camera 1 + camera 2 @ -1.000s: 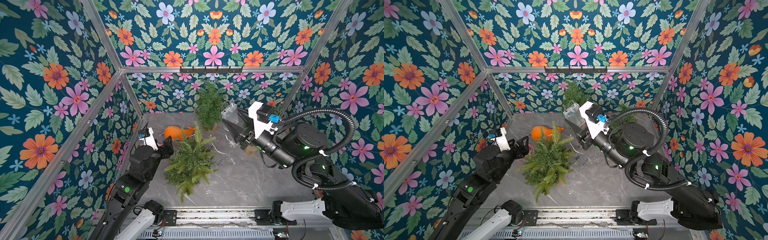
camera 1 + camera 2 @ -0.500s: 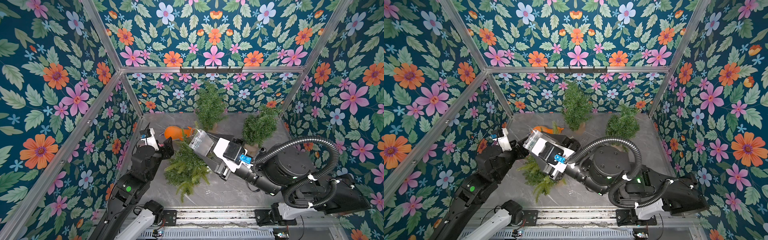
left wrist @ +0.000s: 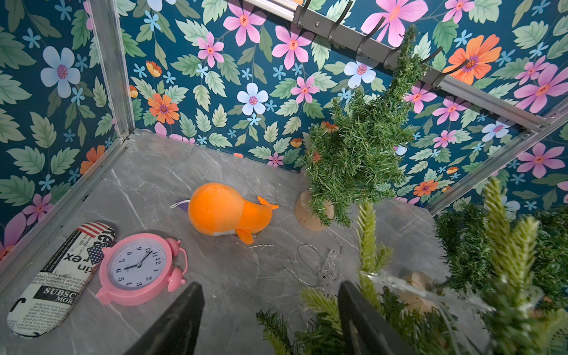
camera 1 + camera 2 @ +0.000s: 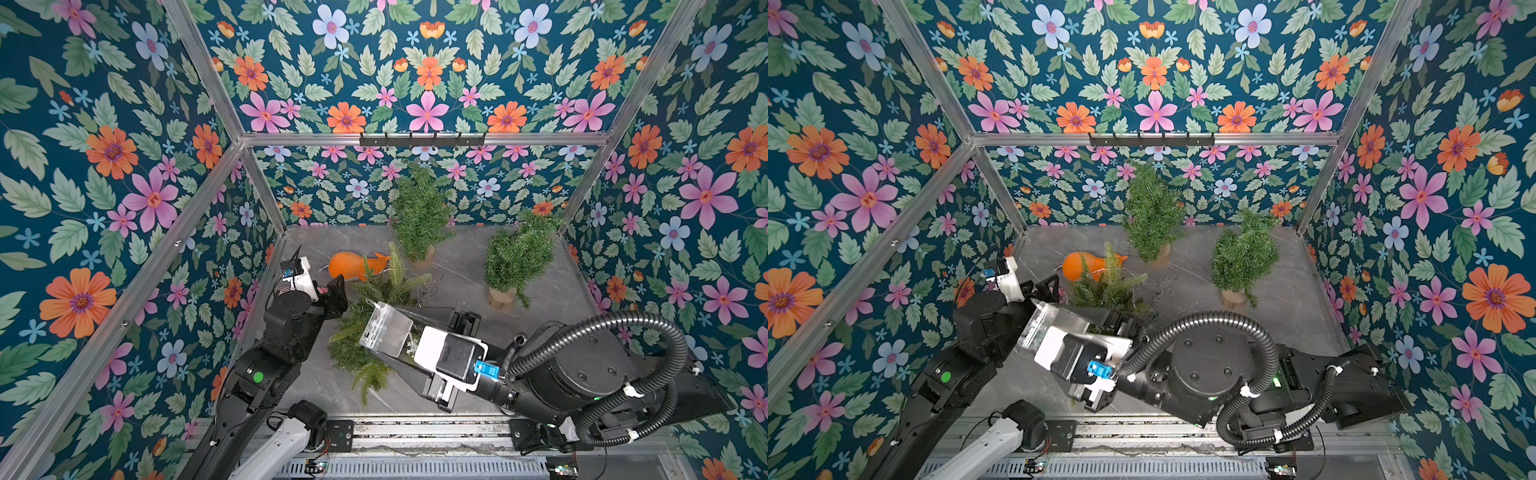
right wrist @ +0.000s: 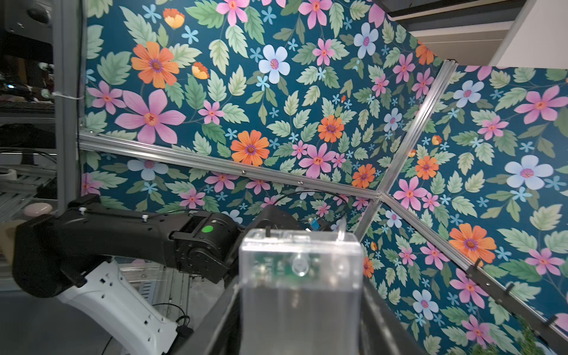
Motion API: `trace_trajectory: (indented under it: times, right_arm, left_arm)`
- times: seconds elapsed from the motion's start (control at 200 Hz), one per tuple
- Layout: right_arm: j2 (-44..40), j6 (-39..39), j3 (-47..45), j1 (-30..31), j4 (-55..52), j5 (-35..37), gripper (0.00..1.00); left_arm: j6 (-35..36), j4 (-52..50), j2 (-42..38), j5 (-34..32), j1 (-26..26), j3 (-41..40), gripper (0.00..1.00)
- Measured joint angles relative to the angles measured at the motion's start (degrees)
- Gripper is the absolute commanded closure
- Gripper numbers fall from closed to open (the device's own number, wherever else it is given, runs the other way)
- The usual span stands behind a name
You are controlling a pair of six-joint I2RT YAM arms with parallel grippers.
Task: Wrap string light around the christmas tree
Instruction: Wrap the light string around the Christmas tree.
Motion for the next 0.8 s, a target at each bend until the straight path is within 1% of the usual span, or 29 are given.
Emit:
trace_trajectory:
  times: [0.165,0.255,0.44,0.53,0.65,0.8]
  right_arm:
    - [1.5,0.1,0.3,2.4,-1.7,1.6,0.72]
    - [1.7,1.8,1.2,3.1,-3.6,1.4,0.72]
    - [1.2,4.3,1.6,3.4,-4.3,0.2,0.73]
    - [2.9,4.0,4.0,3.4,-5.6,0.3,0.74]
    - [4.5,0.7,8.3,3.5,-5.3,1.7,0.74]
    - [4.2,-9.1,8.7,3.5,2.7,6.4,0.74]
  left_arm:
    - [-0.2,0.0,0.7,-0.2,0.0,0.0,0.29]
    - [-0.4,0.0,0.7,-0.1,0.0,0.0,0.3]
    - [-1.0,0.0,0.7,-0.1,0.0,0.0,0.3]
    - [-1.0,0.0,0.8,-0.1,0.0,0.0,0.3]
    - [-1.0,0.0,0.8,-0.1,0.0,0.0,0.3]
    - [-1.1,0.0,0.8,0.0,0.0,0.0,0.3]
